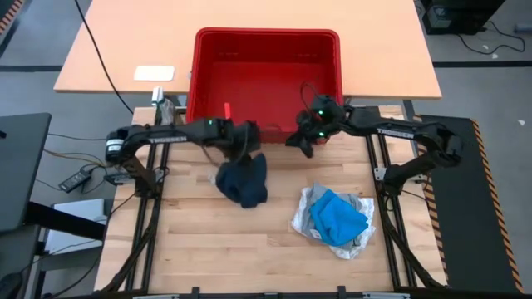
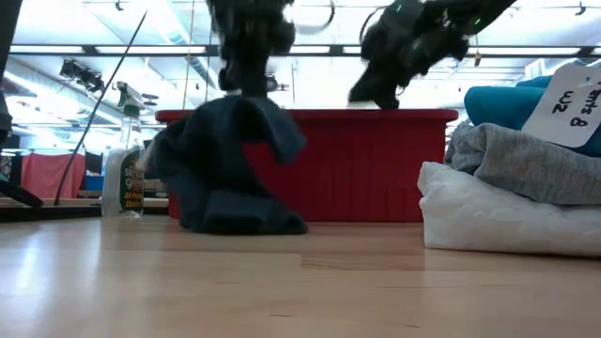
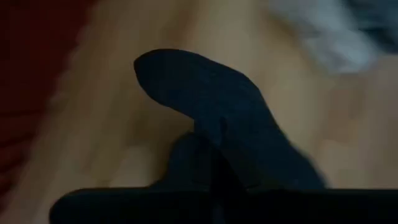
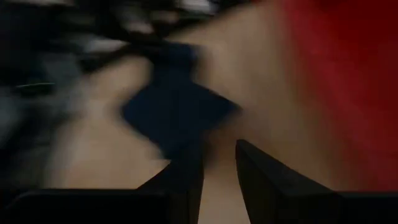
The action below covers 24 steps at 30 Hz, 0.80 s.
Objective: Fold laundry
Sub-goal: Remove the blue shorts from the red laundry bin, then fold the blue shorts on the table
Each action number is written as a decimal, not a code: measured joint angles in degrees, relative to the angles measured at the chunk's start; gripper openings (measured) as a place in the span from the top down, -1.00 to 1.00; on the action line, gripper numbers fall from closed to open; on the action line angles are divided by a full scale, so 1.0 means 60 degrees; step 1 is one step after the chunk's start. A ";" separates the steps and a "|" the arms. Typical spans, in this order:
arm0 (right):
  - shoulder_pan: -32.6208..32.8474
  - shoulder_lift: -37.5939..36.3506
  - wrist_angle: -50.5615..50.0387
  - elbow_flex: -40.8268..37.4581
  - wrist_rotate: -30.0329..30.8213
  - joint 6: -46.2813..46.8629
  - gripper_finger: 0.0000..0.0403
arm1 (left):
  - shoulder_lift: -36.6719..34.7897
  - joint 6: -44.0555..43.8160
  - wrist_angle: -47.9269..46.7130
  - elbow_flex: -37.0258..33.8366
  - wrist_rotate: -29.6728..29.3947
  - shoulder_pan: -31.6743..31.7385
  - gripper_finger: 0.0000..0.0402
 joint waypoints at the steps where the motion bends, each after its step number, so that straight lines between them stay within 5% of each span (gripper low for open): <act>1: -0.0003 0.0138 0.0191 -0.0007 0.0471 0.0094 0.50 | -0.0003 0.0169 0.0014 -0.0170 -0.0030 0.0327 0.95; 4: -0.0138 0.0259 0.0649 -0.0019 0.2189 0.0213 0.52 | -0.0004 0.0840 0.0111 -0.0457 -0.0351 0.1455 0.94; 12: -0.0790 0.0184 0.1350 0.0287 0.3714 0.0373 0.53 | -0.0004 0.1699 0.0493 0.0047 0.0159 0.3770 0.60; 19: -0.0571 -0.0393 0.1195 0.0364 0.3657 0.1131 0.53 | -0.0213 0.1316 0.0152 0.0537 0.1377 0.3230 0.08; 24: -0.0263 -0.0509 0.1137 0.0364 0.3152 0.1820 0.53 | -0.0228 0.0861 -0.0079 0.0370 0.0952 0.2008 -0.13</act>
